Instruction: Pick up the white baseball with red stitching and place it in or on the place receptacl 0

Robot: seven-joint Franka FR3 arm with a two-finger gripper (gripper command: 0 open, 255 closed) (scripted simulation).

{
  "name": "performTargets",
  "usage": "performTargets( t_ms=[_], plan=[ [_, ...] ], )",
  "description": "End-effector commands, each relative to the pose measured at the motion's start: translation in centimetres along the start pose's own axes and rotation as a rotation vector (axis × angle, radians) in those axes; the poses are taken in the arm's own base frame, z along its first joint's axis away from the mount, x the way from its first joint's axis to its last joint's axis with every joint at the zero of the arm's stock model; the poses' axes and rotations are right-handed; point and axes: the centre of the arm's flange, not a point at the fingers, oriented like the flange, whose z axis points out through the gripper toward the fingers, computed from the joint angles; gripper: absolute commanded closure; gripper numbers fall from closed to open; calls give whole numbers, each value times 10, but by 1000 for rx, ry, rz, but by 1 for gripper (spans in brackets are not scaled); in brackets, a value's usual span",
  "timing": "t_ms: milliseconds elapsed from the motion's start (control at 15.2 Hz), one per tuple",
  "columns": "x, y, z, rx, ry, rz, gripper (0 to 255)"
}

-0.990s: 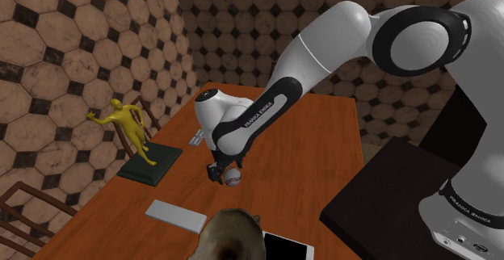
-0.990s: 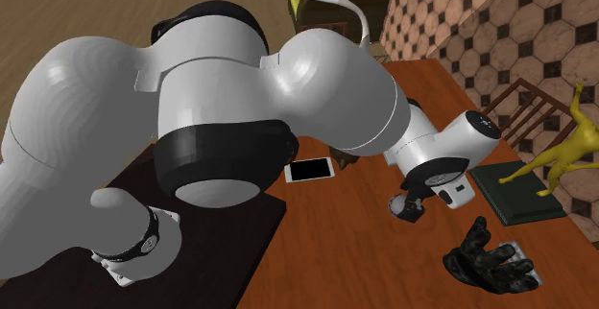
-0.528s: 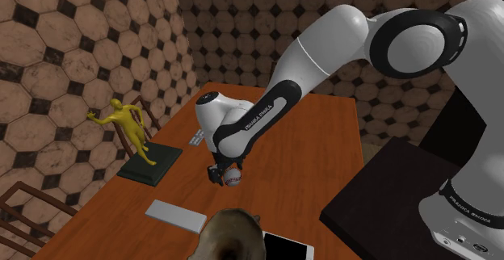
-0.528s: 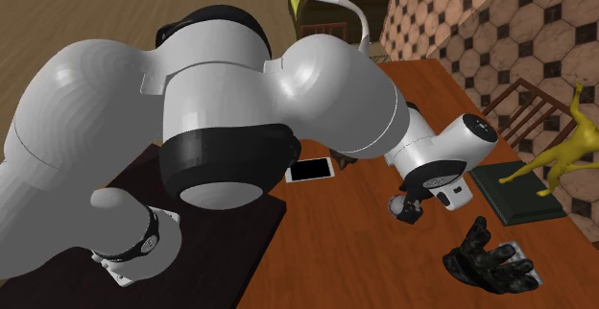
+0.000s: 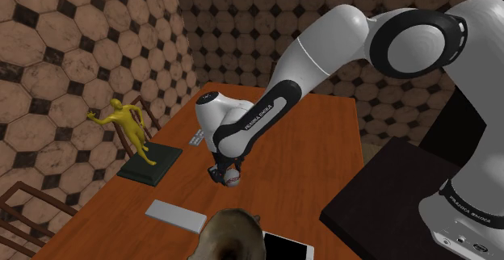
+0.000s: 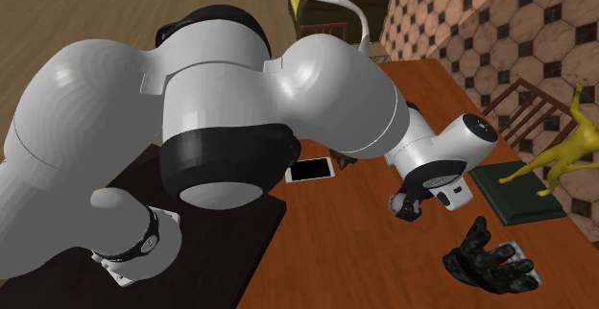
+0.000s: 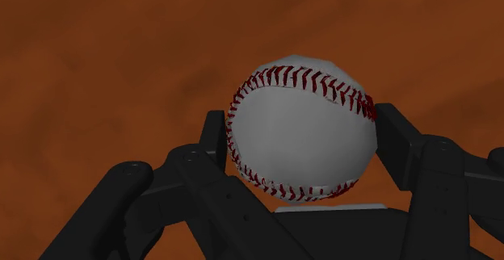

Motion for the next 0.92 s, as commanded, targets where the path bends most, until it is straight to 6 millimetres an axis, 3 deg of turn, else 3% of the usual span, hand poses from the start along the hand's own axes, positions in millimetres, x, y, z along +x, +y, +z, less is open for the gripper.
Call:
performTargets(
  t_ms=[0, 198, 858],
  plan=[
    [0, 0, 0, 0, -1, 0, 255],
    [0, 0, 0, 0, 0, 0, 255],
    [-5, 1, -52, 0, 0, 0, 255]
  ],
)
